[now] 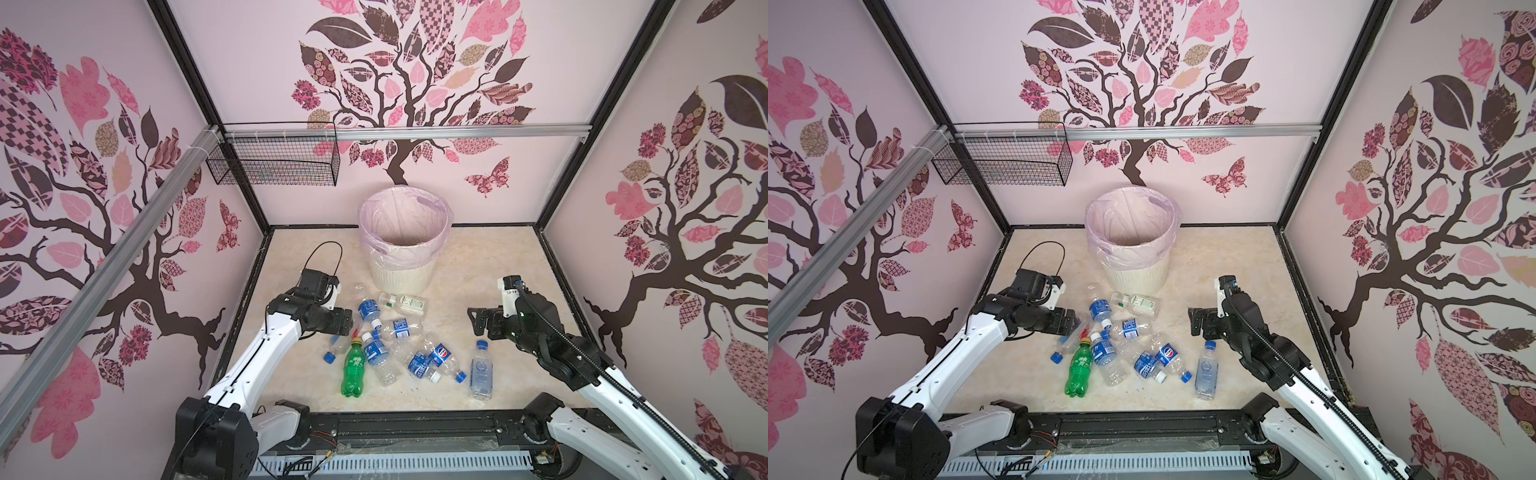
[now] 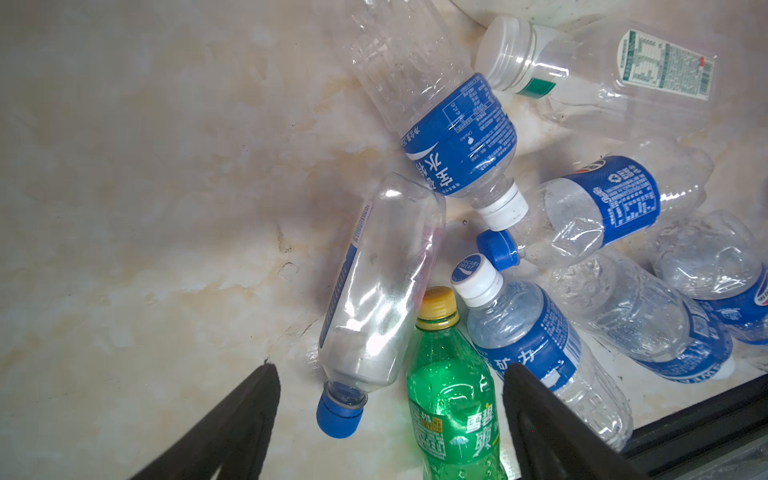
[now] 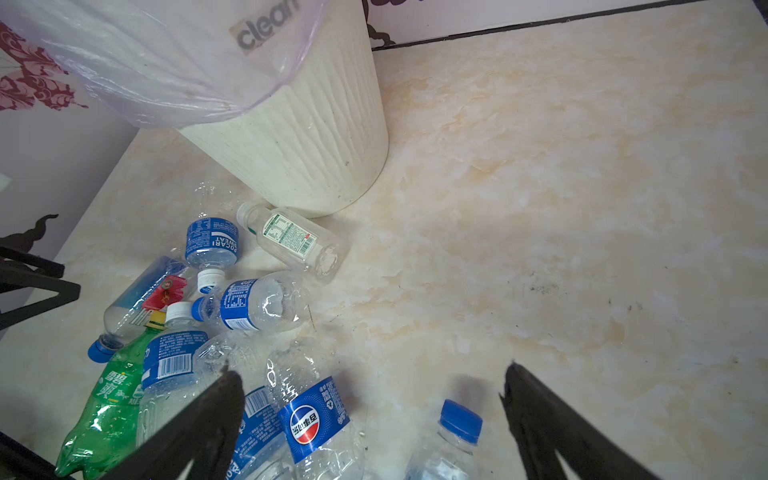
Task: Throw the plastic bottles in the bin
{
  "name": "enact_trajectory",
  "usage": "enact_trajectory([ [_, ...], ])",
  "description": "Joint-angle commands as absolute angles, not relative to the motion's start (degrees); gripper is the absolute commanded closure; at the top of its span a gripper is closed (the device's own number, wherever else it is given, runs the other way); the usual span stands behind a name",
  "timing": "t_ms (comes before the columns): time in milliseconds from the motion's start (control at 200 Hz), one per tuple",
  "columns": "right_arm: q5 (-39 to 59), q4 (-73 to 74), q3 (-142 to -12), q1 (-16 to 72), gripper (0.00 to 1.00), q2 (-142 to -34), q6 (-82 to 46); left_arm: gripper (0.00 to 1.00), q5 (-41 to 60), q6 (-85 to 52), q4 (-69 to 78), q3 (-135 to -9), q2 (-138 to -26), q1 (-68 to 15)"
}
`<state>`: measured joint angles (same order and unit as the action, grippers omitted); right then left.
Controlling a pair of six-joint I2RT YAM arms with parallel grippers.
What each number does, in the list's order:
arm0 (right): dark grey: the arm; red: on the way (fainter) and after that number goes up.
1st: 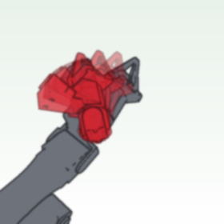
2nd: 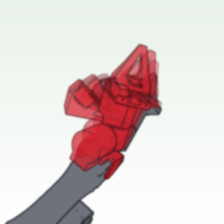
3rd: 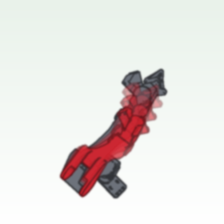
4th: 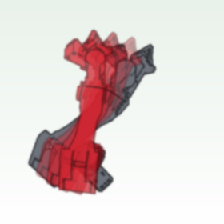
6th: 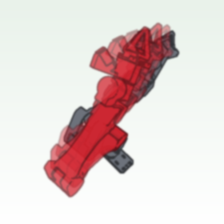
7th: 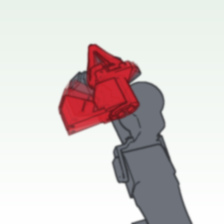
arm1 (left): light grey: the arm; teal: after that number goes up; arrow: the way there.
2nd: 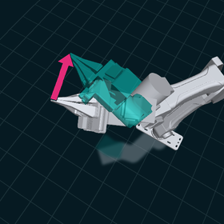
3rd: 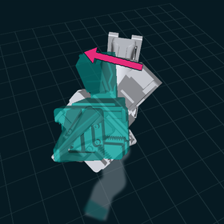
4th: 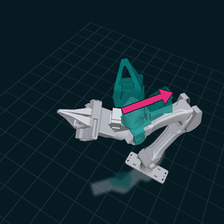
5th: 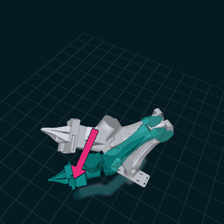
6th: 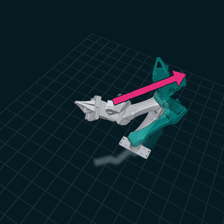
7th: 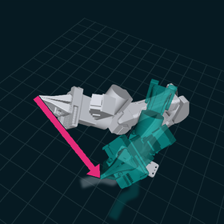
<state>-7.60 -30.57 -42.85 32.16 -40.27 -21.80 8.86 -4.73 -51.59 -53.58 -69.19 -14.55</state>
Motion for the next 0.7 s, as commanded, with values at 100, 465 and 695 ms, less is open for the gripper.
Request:
enact_trajectory([
  [100,-6.66,-29.86,-41.49,32.08,0.0,-38.81,-23.86,0.12,10.82,-7.34,-47.64,-54.17,-73.85,-14.76],
  [465,-5.0,-28.65,-42.08,32.08,0.0,-39.12,-23.47,0.14,11.15,-9.23,-44.51,-51.48,-78.84,-15.17],
  [695,-4.61,-27.78,-41.88,32.08,0.0,-39.49,-23.29,0.18,11.85,-9.87,-43.28,-50.95,-83.36,-16.3],
])
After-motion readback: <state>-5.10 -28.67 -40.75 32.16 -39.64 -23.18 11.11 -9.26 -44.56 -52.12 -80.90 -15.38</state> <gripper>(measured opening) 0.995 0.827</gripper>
